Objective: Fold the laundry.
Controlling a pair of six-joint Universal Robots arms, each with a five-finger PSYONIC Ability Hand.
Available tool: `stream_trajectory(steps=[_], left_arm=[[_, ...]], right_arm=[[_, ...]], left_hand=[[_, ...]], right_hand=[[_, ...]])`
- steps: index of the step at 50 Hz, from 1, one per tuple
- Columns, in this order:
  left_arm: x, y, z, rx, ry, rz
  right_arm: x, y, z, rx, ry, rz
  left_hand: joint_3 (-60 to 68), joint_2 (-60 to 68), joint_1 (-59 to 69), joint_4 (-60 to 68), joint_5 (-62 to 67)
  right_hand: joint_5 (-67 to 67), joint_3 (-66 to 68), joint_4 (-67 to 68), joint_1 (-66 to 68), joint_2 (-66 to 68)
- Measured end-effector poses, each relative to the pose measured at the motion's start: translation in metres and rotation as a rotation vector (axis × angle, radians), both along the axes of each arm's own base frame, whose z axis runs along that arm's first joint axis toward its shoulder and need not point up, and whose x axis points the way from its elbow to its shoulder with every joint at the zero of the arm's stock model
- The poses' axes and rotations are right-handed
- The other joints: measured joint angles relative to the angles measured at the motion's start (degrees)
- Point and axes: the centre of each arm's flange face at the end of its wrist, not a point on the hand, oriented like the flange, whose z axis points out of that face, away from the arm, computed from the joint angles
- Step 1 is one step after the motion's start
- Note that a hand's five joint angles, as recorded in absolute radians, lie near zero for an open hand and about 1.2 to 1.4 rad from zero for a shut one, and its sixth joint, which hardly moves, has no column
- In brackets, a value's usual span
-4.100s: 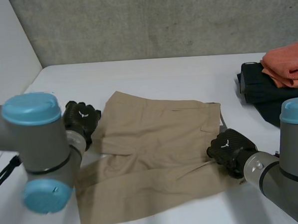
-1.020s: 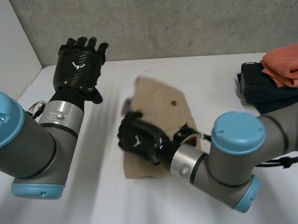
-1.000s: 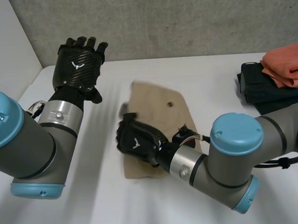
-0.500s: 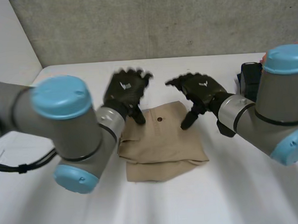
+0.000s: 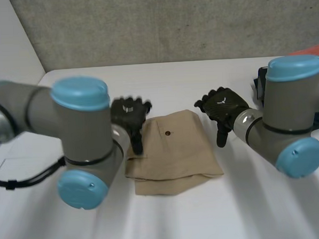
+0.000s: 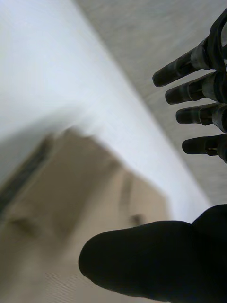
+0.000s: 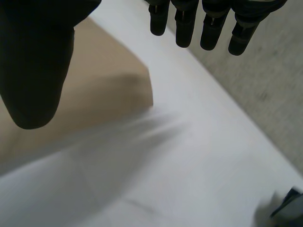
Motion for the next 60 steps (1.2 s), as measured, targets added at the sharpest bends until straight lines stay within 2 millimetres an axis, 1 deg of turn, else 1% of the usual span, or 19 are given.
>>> stream_trajectory(steps=[3, 5, 9, 12, 16, 21, 29, 30, 31, 34, 36, 38, 44, 47, 49, 53, 56, 59, 60], left_arm=[[-0.003, 0.003, 0.027, -0.063, 0.06, -0.044], [-0.006, 0.007, 0.052, -0.124, 0.123, -0.109], [-0.013, 0.018, 0.09, -0.206, 0.212, -0.273], [-0.018, 0.028, 0.102, -0.213, 0.238, -0.404], [-0.022, 0.044, 0.106, -0.168, 0.243, -0.57], [-0.023, 0.053, 0.1, -0.11, 0.235, -0.661], [-0.022, 0.051, 0.087, -0.073, 0.215, -0.636], [-0.022, 0.05, 0.086, -0.07, 0.212, -0.627], [-0.022, 0.05, 0.084, -0.068, 0.209, -0.618], [-0.021, 0.048, 0.082, -0.067, 0.206, -0.606], [-0.02, 0.047, 0.082, -0.069, 0.205, -0.598], [-0.02, 0.046, 0.082, -0.07, 0.205, -0.593], [-0.018, 0.043, 0.084, -0.078, 0.207, -0.583], [-0.016, 0.041, 0.088, -0.092, 0.212, -0.573], [-0.014, 0.039, 0.093, -0.112, 0.219, -0.561], [-0.009, 0.035, 0.113, -0.193, 0.248, -0.525], [-0.005, 0.032, 0.131, -0.272, 0.276, -0.497], [-0.003, 0.032, 0.142, -0.319, 0.296, -0.48], [-0.003, 0.032, 0.143, -0.325, 0.299, -0.478]], right_arm=[[0.004, 0.018, 0.006, -0.046, -0.014, 0.033], [0.007, 0.035, 0.008, -0.079, -0.027, 0.063], [0.007, 0.069, -0.004, -0.122, -0.039, 0.128], [0.006, 0.088, -0.019, -0.126, -0.036, 0.168], [0.005, 0.105, -0.041, -0.112, -0.032, 0.213], [0.009, 0.105, -0.066, -0.11, -0.039, 0.232], [0.028, 0.078, -0.088, -0.174, -0.068, 0.229], [0.031, 0.074, -0.089, -0.184, -0.074, 0.226], [0.035, 0.068, -0.089, -0.197, -0.084, 0.221], [0.041, 0.059, -0.086, -0.225, -0.106, 0.215], [0.046, 0.051, -0.082, -0.255, -0.13, 0.208], [0.051, 0.043, -0.079, -0.283, -0.152, 0.203], [0.061, 0.025, -0.07, -0.32, -0.181, 0.187], [0.062, 0.017, -0.059, -0.339, -0.193, 0.176], [0.06, 0.009, -0.044, -0.367, -0.207, 0.161], [0.044, -0.017, 0.001, -0.464, -0.249, 0.103], [0.023, -0.041, 0.041, -0.555, -0.293, 0.047], [-0.001, -0.064, 0.072, -0.624, -0.331, -0.007], [-0.005, -0.068, 0.076, -0.632, -0.336, -0.015]], left_hand=[[0.0, 0.0, 0.0, 0.0, 0.0], [0.0, 0.0, 0.0, 0.0, 0.0], [0.0, 0.0, 0.0, 0.0, 0.0], [0.0, 0.0, 0.0, 0.0, 0.0], [0.0, 0.0, 0.0, 0.0, 0.0], [0.0, 0.0, 0.0, 0.0, 0.0], [0.0, 0.0, 0.0, 0.0, 0.0], [0.0, 0.0, 0.0, 0.0, 0.0], [0.0, 0.0, 0.0, 0.0, 0.0], [0.0, 0.0, 0.0, 0.0, 0.0], [0.0, 0.0, 0.0, 0.0, 0.0], [0.0, 0.0, 0.0, 0.0, 0.0], [0.0, 0.0, 0.0, 0.0, 0.0], [0.0, 0.0, 0.0, 0.0, 0.0], [0.0, 0.0, 0.0, 0.0, 0.0], [0.0, 0.0, 0.0, 0.0, 0.0], [0.0, 0.0, 0.0, 0.0, 0.0], [0.0, 0.0, 0.0, 0.0, 0.0], [0.0, 0.0, 0.0, 0.0, 0.0]], right_hand=[[0.0, 0.0, 0.0, 0.0, 0.0], [0.0, 0.0, 0.0, 0.0, 0.0], [0.0, 0.0, 0.0, 0.0, 0.0], [0.0, 0.0, 0.0, 0.0, 0.0], [0.0, 0.0, 0.0, 0.0, 0.0], [0.0, 0.0, 0.0, 0.0, 0.0], [1.6, 1.7, 1.6, 2.3, 2.3], [8.5, 9.1, 9.0, 10.2, 9.0], [19.0, 21.9, 20.8, 21.7, 22.2], [34.6, 41.0, 40.8, 37.3, 41.9], [45.2, 52.8, 52.8, 45.0, 52.9], [47.7, 54.1, 55.4, 46.0, 53.8], [48.8, 54.1, 56.0, 46.0, 53.8], [48.8, 54.1, 56.0, 46.0, 53.8], [48.8, 54.1, 56.1, 46.0, 53.8], [48.8, 54.1, 56.4, 47.4, 53.8], [48.8, 54.1, 56.5, 47.4, 53.8], [48.8, 54.1, 56.6, 47.4, 53.8], [48.8, 54.1, 56.6, 47.4, 53.8]])
